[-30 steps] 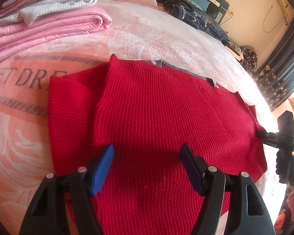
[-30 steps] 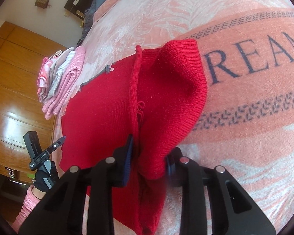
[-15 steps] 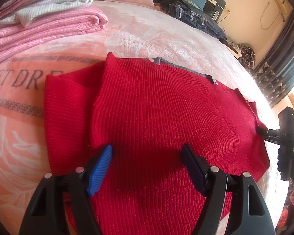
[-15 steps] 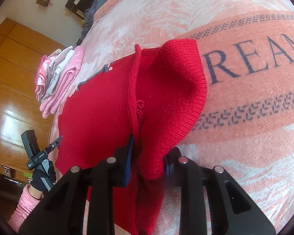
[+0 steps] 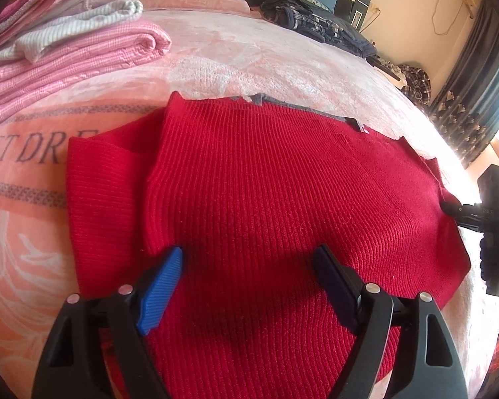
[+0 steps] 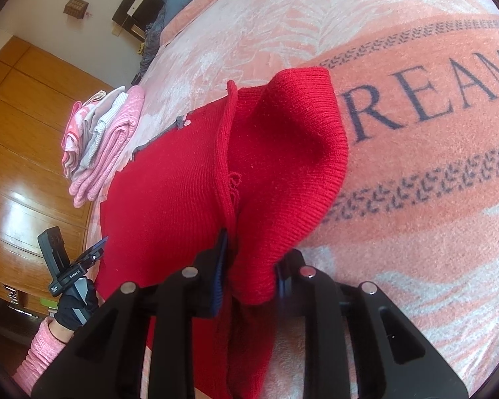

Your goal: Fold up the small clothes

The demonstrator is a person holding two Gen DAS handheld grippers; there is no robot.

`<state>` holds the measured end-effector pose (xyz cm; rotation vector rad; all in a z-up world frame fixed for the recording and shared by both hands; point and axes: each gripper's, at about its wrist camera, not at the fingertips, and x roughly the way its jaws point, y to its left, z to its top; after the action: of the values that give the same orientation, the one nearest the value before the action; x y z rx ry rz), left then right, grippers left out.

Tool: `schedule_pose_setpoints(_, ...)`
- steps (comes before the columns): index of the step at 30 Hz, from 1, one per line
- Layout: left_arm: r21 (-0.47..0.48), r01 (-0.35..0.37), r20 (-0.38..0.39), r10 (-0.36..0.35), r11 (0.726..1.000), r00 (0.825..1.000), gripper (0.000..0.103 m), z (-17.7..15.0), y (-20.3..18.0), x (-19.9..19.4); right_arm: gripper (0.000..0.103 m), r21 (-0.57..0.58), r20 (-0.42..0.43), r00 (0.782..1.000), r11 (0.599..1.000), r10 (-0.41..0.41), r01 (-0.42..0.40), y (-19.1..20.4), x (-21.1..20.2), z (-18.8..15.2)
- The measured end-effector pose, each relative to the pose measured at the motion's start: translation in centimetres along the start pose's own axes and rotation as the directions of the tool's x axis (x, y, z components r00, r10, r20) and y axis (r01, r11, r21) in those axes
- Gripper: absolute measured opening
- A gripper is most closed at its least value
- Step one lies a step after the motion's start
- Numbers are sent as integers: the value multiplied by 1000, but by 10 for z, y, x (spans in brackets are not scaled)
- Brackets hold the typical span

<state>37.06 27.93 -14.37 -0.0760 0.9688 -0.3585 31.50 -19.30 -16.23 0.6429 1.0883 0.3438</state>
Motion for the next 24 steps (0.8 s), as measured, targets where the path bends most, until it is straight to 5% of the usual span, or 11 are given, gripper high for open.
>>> schedule_pose_setpoints(5,-13,25,-7,-25,1000,1000,80,4,7,-13,19,27,-9,1000,1000,10,-9,22,-9,4)
schedule_pose_setpoints(11,-72,59,45,-55,996,997,80,8,36,-39,19,-61,-29,998,997,52,-54,93,-10,17)
schedule_pose_setpoints(24,-100,206,86,-198,973,976,80,2,52,-55,13,-241,-190,981,968,27,-73,241,85,17)
